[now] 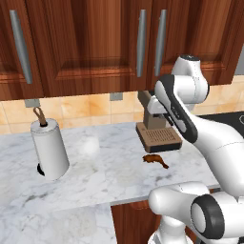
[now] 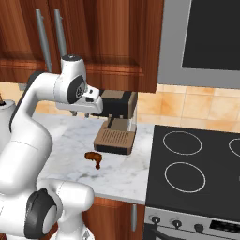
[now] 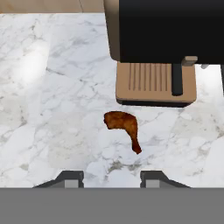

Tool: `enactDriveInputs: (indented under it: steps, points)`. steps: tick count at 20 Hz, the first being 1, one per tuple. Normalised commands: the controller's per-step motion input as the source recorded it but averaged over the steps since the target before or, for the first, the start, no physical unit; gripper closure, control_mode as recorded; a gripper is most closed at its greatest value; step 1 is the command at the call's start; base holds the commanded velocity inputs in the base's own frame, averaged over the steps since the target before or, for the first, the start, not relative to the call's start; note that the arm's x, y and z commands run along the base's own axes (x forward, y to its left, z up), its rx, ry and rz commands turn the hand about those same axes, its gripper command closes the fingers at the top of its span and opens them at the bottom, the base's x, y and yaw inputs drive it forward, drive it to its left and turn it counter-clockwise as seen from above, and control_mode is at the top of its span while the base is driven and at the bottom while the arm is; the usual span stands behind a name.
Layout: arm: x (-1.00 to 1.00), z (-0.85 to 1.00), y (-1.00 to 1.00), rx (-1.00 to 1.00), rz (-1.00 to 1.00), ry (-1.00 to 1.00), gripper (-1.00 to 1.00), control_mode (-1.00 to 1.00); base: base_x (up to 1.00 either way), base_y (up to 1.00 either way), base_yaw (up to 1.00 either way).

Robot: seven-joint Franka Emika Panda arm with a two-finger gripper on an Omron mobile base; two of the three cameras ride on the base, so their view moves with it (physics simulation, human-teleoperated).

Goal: Retrieve the pan from the cabinet, then place the raw meat into the pan to avoid contamination.

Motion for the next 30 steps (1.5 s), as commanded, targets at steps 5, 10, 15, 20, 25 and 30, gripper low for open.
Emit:
enactDriveInputs:
  steps: [5, 10, 15, 20, 25, 30]
  points:
    - [0.00, 0.00, 0.00, 0.00, 0.00, 0.00, -1.00, -1.00, 0.00, 0.00, 0.00]
    - [-0.04, 0.00, 0.01, 0.00, 0.00, 0.00, -1.00, -1.00, 0.00, 0.00, 0.00]
    - [-0.04, 0.18, 0.11, 0.00, 0.00, -0.14, -1.00, -1.00, 0.00, 0.00, 0.00]
    - [-0.14, 0.41, 0.07, 0.00, 0.00, -0.21, -1.00, -1.00, 0.00, 0.00, 0.00]
    - [-0.17, 0.48, 0.11, 0.00, 0.00, -0.22, -1.00, -1.00, 0.00, 0.00, 0.00]
    - [-0.13, 0.53, 0.15, -0.02, 0.00, -0.22, -1.00, -1.00, 0.00, 0.00, 0.00]
